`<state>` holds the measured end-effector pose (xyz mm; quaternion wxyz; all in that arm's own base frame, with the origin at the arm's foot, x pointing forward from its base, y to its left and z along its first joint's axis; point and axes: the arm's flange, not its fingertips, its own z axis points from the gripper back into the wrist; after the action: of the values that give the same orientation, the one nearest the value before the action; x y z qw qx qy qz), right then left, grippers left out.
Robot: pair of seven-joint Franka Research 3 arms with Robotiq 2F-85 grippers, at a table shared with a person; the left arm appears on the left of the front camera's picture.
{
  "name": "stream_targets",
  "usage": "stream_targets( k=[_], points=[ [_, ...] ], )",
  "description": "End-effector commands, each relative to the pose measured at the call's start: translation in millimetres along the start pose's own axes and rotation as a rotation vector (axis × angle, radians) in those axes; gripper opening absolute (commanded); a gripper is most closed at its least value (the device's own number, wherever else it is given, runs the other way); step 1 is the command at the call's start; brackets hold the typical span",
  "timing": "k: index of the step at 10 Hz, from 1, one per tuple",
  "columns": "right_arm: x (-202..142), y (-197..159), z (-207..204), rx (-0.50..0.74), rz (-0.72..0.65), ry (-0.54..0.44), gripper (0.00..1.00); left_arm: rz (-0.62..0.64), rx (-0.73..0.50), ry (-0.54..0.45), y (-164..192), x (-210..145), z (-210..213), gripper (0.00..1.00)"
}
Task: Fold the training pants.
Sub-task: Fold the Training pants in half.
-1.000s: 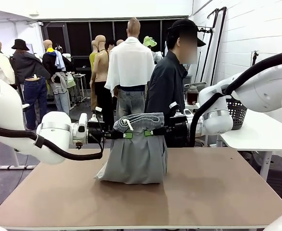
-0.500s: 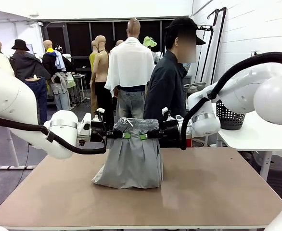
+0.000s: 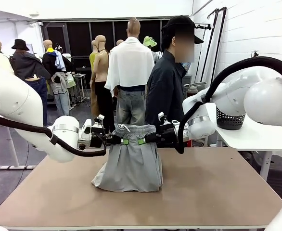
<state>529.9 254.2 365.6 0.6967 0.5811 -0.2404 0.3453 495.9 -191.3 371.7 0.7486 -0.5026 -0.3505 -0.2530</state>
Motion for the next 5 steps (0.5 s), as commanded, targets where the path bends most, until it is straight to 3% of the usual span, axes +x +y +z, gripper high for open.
stream_targets(
  k=[1,5],
  points=[
    [-0.1,2.3,1.4,-0.002,0.008,-0.003,0.0,-0.019,0.004,-0.006,-4.0,2.7,1.8,0.0],
    [0.6,-0.4,1.9,-0.003,0.002,-0.002,0.0,-0.005,-0.002,0.0,-2.3,1.0,-0.8,0.0]
  ],
)
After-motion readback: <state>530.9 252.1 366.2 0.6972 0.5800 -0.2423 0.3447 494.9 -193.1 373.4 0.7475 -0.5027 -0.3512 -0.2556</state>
